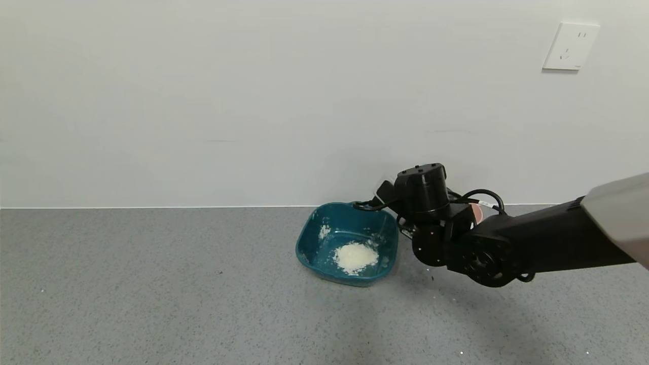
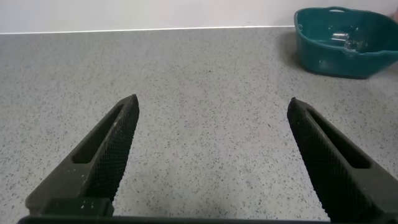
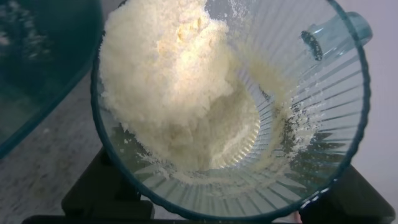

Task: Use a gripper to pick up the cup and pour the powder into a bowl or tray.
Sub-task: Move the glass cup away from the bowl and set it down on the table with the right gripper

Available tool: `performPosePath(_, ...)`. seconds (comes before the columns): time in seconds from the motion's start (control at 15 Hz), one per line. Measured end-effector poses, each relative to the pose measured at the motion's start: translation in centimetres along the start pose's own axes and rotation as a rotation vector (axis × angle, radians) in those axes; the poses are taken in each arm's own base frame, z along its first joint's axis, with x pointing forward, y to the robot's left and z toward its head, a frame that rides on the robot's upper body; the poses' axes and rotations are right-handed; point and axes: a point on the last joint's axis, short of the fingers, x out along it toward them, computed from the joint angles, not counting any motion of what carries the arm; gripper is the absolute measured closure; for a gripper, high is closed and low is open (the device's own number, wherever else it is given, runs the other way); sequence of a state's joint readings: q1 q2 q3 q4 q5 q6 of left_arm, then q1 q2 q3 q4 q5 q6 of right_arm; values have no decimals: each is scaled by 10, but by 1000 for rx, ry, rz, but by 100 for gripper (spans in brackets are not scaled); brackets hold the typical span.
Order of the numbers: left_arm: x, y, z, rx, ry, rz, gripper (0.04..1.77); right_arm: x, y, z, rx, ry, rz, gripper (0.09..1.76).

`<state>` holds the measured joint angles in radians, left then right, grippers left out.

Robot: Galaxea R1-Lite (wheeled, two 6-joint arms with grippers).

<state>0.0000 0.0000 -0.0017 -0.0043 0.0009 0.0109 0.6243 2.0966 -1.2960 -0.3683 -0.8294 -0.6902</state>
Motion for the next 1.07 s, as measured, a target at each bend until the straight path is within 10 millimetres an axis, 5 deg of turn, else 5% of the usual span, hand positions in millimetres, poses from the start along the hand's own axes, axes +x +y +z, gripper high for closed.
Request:
performPosePath(0.67, 0, 0, 0, 0, 0, 0, 9, -23, -49, -65, 525, 12, 368, 53)
performPosePath(1.07, 0, 0, 0, 0, 0, 0, 9, -30, -62, -96, 787, -88, 318, 53)
